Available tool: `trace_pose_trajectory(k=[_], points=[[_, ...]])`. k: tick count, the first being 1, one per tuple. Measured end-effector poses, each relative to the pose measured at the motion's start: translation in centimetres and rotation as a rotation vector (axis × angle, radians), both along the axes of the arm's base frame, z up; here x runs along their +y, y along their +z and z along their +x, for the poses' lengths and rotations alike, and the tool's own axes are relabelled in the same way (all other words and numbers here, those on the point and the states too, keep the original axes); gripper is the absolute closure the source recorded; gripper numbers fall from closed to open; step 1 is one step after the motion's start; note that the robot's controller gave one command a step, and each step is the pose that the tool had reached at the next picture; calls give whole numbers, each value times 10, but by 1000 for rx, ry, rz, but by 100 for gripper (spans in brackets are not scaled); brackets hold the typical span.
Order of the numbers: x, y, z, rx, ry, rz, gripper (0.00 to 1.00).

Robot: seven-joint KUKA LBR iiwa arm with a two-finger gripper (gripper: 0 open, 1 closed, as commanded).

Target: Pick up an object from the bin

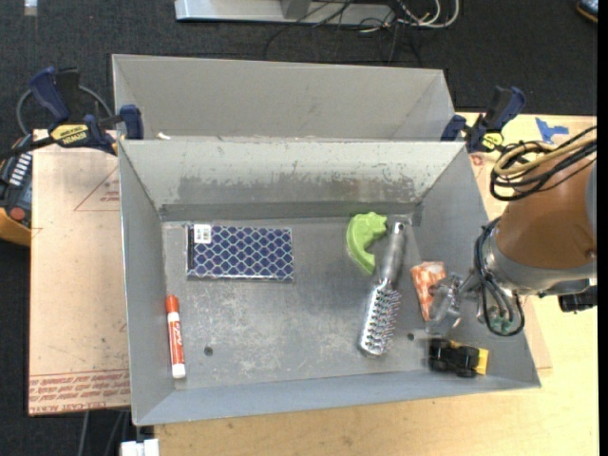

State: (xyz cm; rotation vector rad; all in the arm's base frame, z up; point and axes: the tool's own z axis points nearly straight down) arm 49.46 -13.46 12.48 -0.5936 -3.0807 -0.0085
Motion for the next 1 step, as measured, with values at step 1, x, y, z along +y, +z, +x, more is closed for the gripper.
trace_pose_trajectory(k=[1], points=[[0,11,-1,5,0,2,100]])
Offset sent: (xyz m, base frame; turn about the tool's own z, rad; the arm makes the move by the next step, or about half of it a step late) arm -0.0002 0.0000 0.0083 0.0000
